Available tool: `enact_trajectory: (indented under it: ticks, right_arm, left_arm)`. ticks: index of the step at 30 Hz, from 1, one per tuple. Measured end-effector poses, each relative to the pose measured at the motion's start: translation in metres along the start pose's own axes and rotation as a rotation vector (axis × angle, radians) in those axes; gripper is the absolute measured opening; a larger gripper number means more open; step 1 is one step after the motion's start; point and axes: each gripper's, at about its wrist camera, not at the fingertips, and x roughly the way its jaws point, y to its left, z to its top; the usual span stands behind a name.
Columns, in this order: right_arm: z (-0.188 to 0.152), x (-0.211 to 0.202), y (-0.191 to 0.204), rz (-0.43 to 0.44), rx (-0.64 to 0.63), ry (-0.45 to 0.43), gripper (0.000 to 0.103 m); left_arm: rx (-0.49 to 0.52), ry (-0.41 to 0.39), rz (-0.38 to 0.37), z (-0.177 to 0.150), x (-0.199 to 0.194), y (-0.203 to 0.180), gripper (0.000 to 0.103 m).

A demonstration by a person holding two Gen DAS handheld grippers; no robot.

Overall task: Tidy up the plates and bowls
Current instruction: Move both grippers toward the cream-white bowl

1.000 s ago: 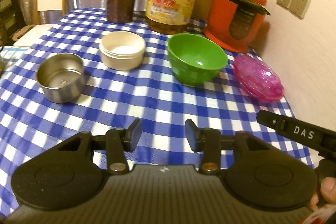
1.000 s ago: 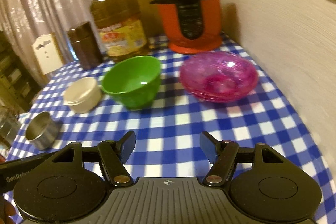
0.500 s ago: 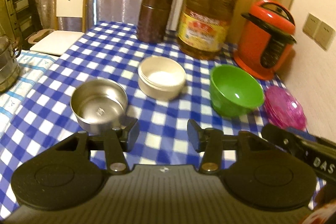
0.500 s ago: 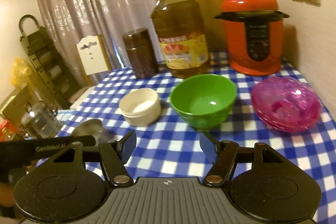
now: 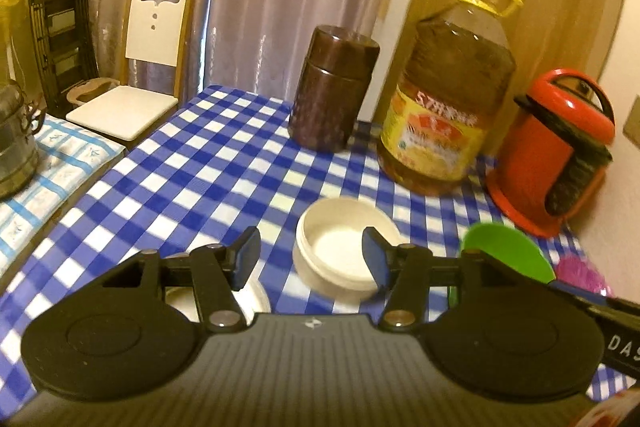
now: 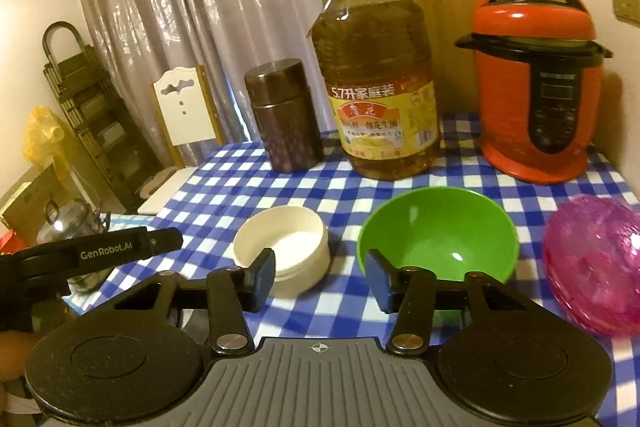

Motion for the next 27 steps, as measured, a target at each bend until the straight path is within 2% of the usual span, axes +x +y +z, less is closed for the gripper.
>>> enact_trajectory:
  ticks: [5, 8, 12, 17, 27]
  right_arm:
    - [0.015, 0.031, -0.001, 0.019, 0.023, 0.017, 0.035]
    - [0.026, 0.046, 0.000, 0.031, 0.032, 0.018, 0.032]
    - [0.036, 0.072, 0.002, 0.032, 0.031, 0.037, 0.031]
    - [0.032, 0.094, 0.001, 0.015, 0.031, 0.074, 0.031]
    - [0.021, 0.118, 0.008, -0.026, -0.034, 0.126, 0.031]
  left_arm:
    - [-0.030, 0.005, 0.006, 0.010, 0.028, 0.009, 0.052]
    - [-0.046, 0.032, -0.012, 0.015, 0.046, 0.012, 0.052]
    - [-0.043, 0.072, -0.017, 0.021, 0.067, 0.015, 0.052]
    - [-0.048, 0.117, -0.018, 0.023, 0.090, 0.022, 0.052]
    - [0.015, 0.201, -0.013, 0.020, 0.125, 0.017, 0.044]
